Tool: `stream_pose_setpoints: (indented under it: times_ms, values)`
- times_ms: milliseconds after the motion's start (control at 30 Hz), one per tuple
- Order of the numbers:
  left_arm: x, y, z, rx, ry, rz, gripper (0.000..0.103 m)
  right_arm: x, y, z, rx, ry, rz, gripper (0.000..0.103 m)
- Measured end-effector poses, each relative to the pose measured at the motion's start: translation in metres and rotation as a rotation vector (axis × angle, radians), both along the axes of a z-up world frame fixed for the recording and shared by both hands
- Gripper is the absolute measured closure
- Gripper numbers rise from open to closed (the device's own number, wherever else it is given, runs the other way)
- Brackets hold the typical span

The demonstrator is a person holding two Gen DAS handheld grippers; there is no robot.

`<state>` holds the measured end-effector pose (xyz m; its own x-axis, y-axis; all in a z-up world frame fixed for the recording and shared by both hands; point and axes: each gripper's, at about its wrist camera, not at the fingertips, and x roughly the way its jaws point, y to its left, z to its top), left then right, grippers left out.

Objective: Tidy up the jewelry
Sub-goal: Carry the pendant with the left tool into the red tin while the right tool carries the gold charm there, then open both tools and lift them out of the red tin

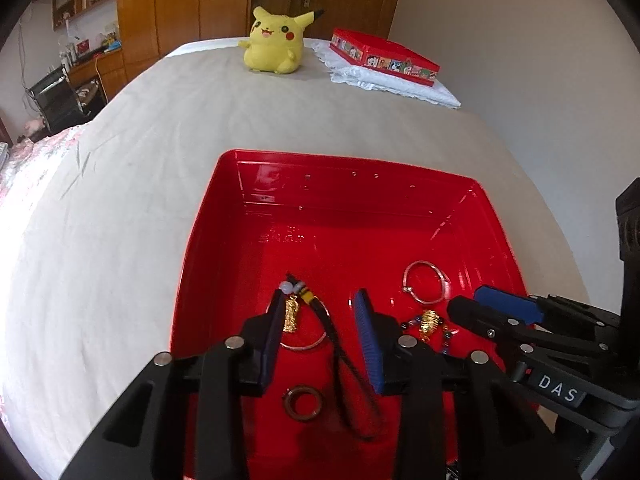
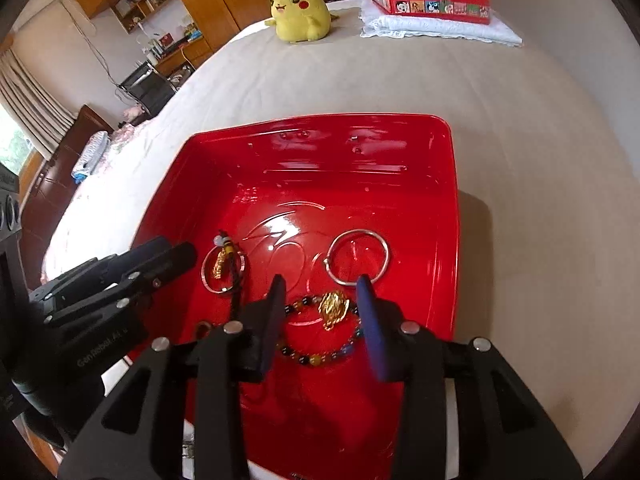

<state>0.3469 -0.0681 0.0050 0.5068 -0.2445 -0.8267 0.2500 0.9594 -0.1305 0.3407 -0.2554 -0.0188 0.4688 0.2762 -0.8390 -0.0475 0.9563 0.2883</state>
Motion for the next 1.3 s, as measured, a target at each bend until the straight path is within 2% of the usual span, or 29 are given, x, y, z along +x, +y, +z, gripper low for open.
stream_pose_setpoints:
  times_ms: [367,600,933,1200,1300]
  values:
    - [-0.050,0.015,0.046,-0.012,-0.072,0.006,0.065,-0.040,-0.002,0.030,0.024,-0.067,0.021,0.066]
    - [-0.088,0.036,0.056,0.014,-0.101,0.045,0.063,-0.085,0.004,0.037,0.009,-0.083,0.045,0.066]
    - [-0.137,0.059,0.035,0.071,-0.076,0.050,0.061,-0.133,0.010,0.021,0.017,-0.038,0.087,0.066]
    - [-0.161,0.077,-0.001,0.099,-0.003,0.047,0.061,-0.151,0.003,-0.004,0.043,0.007,0.067,0.066]
    - [-0.167,0.082,-0.012,0.107,0.024,0.033,0.056,-0.155,0.003,-0.011,0.053,0.027,0.072,0.066]
